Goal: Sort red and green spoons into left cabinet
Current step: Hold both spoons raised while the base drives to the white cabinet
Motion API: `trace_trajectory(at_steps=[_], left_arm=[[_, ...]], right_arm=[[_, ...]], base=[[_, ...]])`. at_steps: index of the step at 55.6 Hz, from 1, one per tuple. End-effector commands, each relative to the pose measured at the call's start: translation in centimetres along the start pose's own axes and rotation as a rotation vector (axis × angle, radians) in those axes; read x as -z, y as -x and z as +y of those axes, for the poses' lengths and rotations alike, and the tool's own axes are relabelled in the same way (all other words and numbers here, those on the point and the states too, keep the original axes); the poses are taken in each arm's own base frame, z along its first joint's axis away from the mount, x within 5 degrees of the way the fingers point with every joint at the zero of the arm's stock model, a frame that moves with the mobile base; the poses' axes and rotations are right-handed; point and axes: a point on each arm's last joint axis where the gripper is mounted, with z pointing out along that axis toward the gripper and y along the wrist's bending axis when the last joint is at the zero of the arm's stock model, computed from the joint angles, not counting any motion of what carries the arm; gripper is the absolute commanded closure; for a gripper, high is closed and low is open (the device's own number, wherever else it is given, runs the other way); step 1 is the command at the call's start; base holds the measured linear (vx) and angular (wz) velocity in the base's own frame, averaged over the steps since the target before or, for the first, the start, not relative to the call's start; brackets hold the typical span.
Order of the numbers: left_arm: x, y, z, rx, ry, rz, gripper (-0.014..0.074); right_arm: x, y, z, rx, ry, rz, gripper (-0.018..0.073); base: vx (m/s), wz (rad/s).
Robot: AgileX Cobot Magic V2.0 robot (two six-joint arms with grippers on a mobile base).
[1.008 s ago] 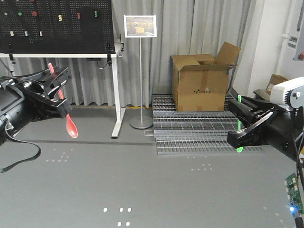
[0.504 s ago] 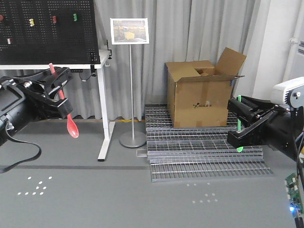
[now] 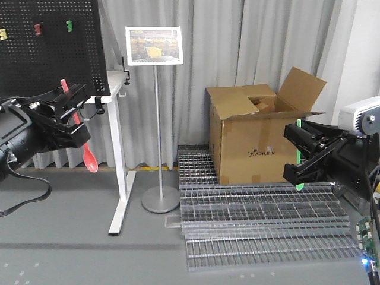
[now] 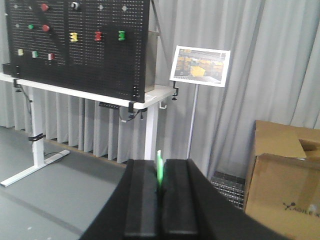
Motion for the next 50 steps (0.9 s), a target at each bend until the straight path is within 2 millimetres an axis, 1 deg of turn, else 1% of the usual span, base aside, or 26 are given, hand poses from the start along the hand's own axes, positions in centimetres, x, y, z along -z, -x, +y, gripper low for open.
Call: trace_trajectory(at_steps=[1, 25, 50], left_arm=[[0.42, 2.58, -0.74, 0.012, -0.040, -0.122, 0.0603], [0.42, 2.58, -0.74, 0.012, -0.040, -0.122, 0.0603], [0.42, 2.58, -0.74, 0.012, -0.040, -0.122, 0.0603]], right_arm=[[0.45, 2.17, 0.25, -0.001, 0.023, -0.103, 0.0568], [0.44, 2.14, 0.23, -0.001, 0.021, -0.100, 0.0568], [0.44, 2.14, 0.23, -0.001, 0.021, -0.100, 0.0568]], base=[[0.56, -0.03], [0.52, -0.09], [0.44, -0.27]])
